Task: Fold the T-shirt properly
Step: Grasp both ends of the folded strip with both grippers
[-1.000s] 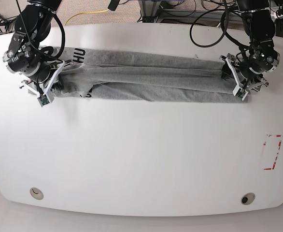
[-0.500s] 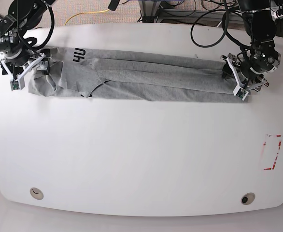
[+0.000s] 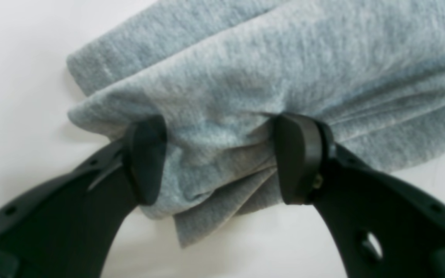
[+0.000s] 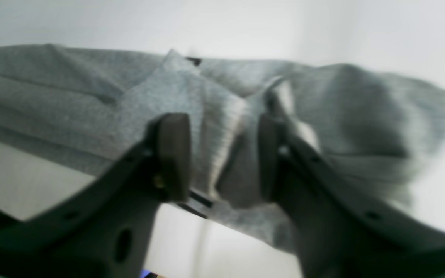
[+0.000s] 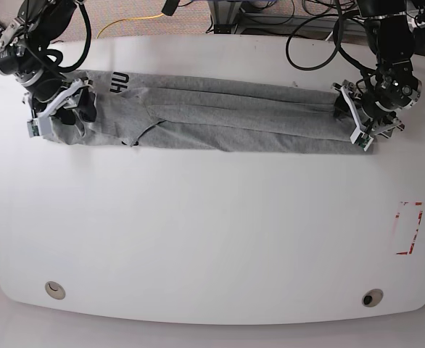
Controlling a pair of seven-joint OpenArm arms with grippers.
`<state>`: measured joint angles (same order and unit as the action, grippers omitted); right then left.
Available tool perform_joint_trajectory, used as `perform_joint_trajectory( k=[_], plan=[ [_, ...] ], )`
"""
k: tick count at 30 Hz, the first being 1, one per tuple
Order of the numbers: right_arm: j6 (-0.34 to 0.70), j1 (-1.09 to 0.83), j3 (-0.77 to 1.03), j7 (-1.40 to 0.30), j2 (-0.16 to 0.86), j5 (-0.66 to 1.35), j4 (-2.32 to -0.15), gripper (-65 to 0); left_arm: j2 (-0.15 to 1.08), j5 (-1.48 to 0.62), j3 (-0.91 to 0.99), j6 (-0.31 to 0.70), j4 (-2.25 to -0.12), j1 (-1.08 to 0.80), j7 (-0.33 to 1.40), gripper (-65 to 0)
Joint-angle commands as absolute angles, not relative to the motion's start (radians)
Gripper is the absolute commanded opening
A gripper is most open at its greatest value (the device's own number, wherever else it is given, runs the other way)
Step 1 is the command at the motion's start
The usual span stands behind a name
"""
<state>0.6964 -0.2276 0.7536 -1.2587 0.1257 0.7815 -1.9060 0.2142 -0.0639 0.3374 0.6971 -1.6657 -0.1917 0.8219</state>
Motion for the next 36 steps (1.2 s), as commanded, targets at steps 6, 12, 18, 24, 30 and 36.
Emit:
perform_joint_trajectory(
  k=[6,12,18,24,30,36],
  plan=[
    [0.698,-0.183,0.687,-1.213,0.13,0.627,-1.725,-52.3,0.228,-0.044,0.341,0.698,-1.673,-0.189,0.839,-24.2],
    [0.698,-0.171,0.684,-1.122,0.166,0.522,-1.682,-51.2,0.231,-0.044,0.344,0.698,-1.656,-0.189,0.839,-24.2],
    [0.698,-0.159,0.68,-1.11,0.196,0.461,-1.653,-51.2,0.248,-0.056,0.346,0.698,-1.652,-0.188,0.843,-23.6],
    [0.698,-0.153,0.68,-1.11,0.196,0.46,-1.644,-51.2,0.246,-0.193,0.435,0.698,-1.759,-0.176,0.967,-23.3],
    [0.698,-0.157,0.68,-1.11,0.193,0.46,-1.646,-51.2,0.246,-0.384,0.599,0.698,-1.834,-0.104,1.171,-14.0],
    [0.698,-0.154,0.68,-1.11,0.191,0.46,-1.646,-51.2,0.257,-0.476,0.668,0.698,-1.782,-0.053,1.205,-12.5]
  ],
)
